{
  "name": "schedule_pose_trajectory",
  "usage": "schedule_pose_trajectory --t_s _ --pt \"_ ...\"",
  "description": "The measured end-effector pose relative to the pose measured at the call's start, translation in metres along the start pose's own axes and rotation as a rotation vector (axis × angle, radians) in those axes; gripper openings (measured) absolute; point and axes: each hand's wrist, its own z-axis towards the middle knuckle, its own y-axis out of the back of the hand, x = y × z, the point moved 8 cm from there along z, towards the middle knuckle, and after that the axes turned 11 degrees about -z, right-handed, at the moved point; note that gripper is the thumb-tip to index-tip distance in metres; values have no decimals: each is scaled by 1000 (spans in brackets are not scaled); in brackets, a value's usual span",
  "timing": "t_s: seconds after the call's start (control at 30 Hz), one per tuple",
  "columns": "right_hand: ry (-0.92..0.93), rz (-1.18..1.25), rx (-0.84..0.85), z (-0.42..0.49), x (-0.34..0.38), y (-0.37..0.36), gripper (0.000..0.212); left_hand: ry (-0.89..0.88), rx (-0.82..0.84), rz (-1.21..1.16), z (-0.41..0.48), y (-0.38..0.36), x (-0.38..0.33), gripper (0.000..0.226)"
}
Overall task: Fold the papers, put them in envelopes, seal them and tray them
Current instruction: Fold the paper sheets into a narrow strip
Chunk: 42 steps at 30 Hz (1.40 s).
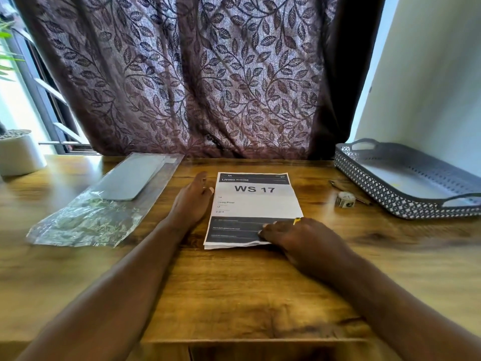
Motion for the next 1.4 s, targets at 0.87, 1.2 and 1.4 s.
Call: schedule_pose_trajectory --t_s 0.87,1.2,1.4 --pt "-744 457 204 65 -127 -76 56 123 -12 -371 41 -18 5 66" --pt "-869 524 38 66 -153 -90 33 130 10 -274 46 -20 15 74" --pt "-875 463 71 71 -154 -95 28 64 -1 -121 44 -20 9 69"
